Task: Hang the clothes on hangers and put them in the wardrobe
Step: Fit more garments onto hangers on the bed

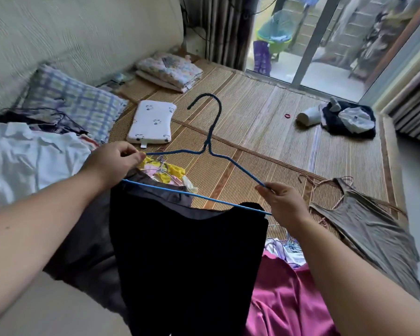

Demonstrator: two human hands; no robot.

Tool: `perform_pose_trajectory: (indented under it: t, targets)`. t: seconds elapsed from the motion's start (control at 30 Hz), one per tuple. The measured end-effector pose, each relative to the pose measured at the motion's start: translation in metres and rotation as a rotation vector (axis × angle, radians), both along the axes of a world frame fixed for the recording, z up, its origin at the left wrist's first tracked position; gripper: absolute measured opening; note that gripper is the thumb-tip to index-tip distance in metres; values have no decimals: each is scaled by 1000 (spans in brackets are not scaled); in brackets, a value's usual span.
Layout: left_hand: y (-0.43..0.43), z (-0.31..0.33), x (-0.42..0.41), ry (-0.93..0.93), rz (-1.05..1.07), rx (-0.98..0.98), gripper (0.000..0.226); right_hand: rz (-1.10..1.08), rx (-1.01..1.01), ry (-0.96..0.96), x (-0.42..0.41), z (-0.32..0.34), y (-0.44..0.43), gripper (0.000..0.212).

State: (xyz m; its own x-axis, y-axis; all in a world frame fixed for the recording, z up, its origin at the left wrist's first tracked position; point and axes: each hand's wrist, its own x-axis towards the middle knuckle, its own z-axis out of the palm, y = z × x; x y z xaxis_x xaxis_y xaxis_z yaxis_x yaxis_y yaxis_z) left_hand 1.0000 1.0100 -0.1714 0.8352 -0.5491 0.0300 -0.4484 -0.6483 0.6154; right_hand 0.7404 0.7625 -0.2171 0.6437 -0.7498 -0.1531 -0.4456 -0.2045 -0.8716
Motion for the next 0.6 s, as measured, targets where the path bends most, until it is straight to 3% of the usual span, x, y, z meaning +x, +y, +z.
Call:
perform_pose_trajectory:
  t: [0.2,0.43,0.6]
  targets:
    - [-43,-44,55,66,-76,65,20,-41,-29,101,34,-33,-17,17]
    - [-106,-150,78,70,-184,269,21,37,-153,648,53,-121,-59,23]
    - [-150,-230,96,129,-205,328,25,57,-143,822,79,-186,-96,18]
